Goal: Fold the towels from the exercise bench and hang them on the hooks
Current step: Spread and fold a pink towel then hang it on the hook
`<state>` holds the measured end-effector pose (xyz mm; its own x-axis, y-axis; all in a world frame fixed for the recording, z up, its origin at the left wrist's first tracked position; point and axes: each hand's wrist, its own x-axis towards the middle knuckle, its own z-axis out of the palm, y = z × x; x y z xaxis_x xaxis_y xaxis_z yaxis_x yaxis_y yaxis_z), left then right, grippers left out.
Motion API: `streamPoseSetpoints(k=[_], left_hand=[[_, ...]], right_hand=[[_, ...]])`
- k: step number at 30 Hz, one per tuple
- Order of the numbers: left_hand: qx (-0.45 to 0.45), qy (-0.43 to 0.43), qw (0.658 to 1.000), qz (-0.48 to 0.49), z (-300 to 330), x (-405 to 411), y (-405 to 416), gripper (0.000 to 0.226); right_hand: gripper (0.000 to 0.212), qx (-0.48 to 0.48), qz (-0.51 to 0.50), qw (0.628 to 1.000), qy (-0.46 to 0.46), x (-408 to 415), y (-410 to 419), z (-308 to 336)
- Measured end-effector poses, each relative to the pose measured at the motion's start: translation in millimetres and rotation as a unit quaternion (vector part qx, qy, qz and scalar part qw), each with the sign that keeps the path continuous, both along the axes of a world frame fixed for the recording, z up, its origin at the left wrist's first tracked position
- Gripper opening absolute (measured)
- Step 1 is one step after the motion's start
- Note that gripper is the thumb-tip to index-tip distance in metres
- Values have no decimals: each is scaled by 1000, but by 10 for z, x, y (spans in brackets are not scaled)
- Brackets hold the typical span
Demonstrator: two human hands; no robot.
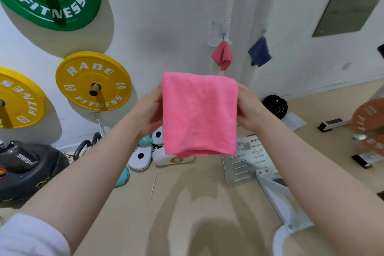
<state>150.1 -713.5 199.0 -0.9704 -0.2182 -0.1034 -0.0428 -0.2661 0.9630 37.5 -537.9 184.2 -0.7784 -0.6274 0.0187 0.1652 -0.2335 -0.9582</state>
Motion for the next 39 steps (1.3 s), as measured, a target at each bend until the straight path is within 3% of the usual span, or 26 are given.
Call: streamPoseSetpoints(k=[3,6,10,12,16,20,22,25,31,35,37,39], left_hand=[[118,-94,989,-6,-204,-228,-64,65],[169,-103,980,-20,-361,-520,-66,73],[53,-107,992,-30,-420,-972,-5,24],[19,-96,995,-35,-426,-1255,17,13],[24,-60,997,-29,-388,-1922,97,13],[50,-84,995,4,-253,-2717,234,14],[45,-66,997,13,-160,-3119,300,14],[55,-39,997,30,-29,-3672,384,16],[80,18,997,2,226,-4472,507,20],[159,98,978,-95,497,-4887,376,60],[96,68,990,-77,627,-5169,263,60],[-37,50,996,-56,771,-5426,222,43]], right_hand=[[25,19,-53,998,-28,-145,-144,-122],[24,42,-103,992,-59,-377,-177,-211],[26,66,-106,988,-92,-851,-87,-273],[24,67,-92,989,-96,-1129,-40,-301],[20,85,-125,985,-88,-1832,10,-357],[19,119,-157,974,-113,-2591,80,-335],[40,146,-123,978,-78,-2996,112,-257],[35,159,-68,985,-13,-3569,145,-42],[12,35,-14,999,-7,-4472,186,326],[10,-21,-42,999,-4,-4853,123,630],[13,-39,-36,998,22,-4992,78,772],[13,-15,-19,996,83,-5121,4,914]])
